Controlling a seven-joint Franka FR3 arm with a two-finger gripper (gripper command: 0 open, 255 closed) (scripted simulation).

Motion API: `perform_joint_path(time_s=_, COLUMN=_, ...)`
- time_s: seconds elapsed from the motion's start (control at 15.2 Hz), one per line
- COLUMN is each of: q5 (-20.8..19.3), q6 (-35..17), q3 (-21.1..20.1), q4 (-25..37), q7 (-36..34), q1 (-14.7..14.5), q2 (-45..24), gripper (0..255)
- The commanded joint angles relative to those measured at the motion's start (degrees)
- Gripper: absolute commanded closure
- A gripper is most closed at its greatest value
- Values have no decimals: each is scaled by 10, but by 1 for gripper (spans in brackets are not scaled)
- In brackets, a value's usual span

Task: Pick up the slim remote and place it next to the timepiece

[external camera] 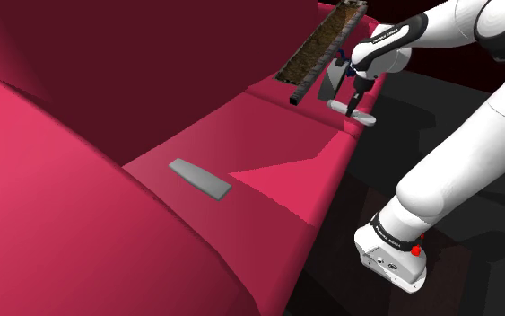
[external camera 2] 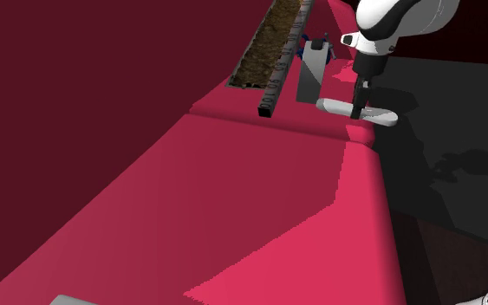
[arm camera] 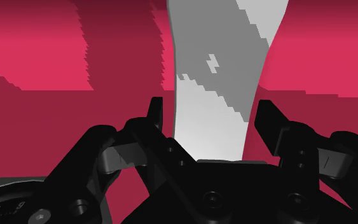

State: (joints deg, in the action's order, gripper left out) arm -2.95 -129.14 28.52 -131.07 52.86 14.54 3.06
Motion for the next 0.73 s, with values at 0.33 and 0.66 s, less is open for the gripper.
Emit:
perform_joint_path(time_s=0.33, q5=15, q6=-40, q3=2, q4=-17, q7=11, q1=0, q2=-25, gripper=255)
perform_joint_path(time_s=0.66, q5=15, q6=-40, q3=2, q4=-17, q7=11, q1=0, q2=-25, gripper=255)
